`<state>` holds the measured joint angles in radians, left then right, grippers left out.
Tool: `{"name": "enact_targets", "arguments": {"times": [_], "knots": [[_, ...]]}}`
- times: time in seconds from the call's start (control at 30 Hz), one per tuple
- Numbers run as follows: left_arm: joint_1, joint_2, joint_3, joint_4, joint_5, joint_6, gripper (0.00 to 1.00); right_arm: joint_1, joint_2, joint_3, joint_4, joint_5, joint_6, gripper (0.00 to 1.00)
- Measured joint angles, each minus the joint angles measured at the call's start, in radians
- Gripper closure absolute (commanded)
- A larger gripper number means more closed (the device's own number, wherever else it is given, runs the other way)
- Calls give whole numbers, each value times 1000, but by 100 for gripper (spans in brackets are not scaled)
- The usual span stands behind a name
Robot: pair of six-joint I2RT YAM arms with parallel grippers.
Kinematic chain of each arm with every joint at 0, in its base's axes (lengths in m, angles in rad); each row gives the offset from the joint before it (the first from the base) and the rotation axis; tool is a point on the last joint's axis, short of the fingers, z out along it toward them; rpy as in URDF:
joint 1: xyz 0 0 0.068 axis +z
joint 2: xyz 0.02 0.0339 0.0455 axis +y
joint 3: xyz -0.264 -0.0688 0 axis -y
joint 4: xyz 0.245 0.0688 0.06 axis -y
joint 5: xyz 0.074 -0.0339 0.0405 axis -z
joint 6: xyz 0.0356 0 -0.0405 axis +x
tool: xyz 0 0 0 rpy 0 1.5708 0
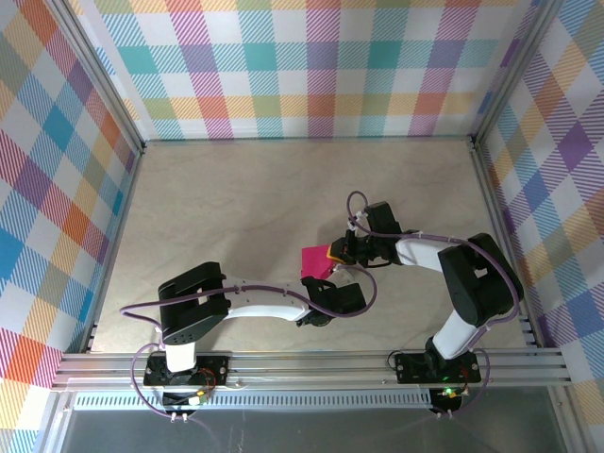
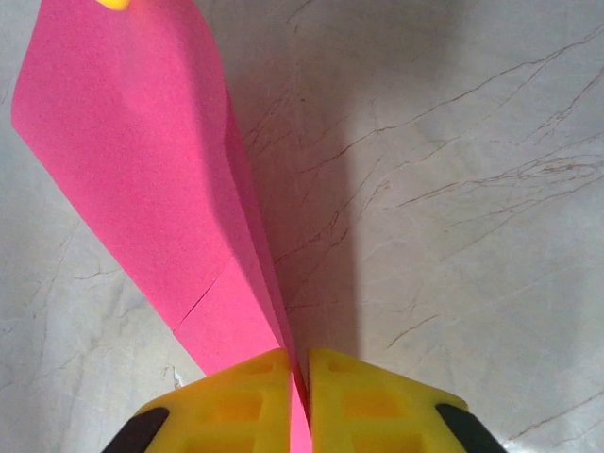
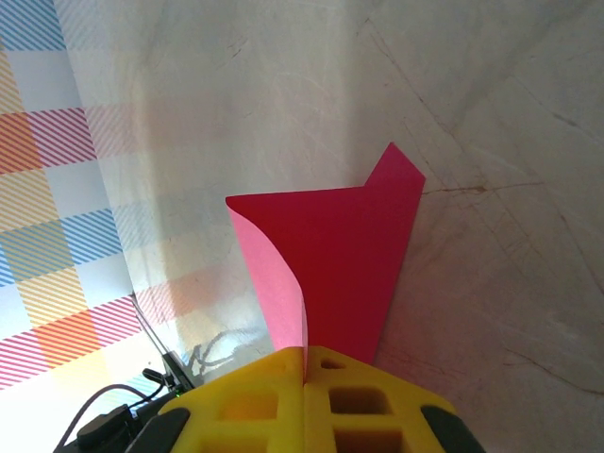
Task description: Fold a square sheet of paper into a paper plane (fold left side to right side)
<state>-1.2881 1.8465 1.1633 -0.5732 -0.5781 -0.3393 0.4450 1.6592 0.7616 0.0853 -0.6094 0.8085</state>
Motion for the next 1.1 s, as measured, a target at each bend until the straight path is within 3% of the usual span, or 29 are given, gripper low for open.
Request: {"name": "enact_targets", "arguments": {"times": [0.27, 0.53, 0.93, 1.1], "knots": [[1, 0, -33, 3, -8, -16, 100, 2, 0, 0, -1, 2, 0, 86], [13, -36, -99, 34, 2, -16, 100, -27, -32, 11, -37, 32, -13, 65], [35, -128, -158, 104, 40, -17, 100, -190, -127, 31, -154, 97, -91, 32], [58, -168, -195, 136, 71, -20, 100, -224, -200, 29, -213, 132, -127, 24]]}}
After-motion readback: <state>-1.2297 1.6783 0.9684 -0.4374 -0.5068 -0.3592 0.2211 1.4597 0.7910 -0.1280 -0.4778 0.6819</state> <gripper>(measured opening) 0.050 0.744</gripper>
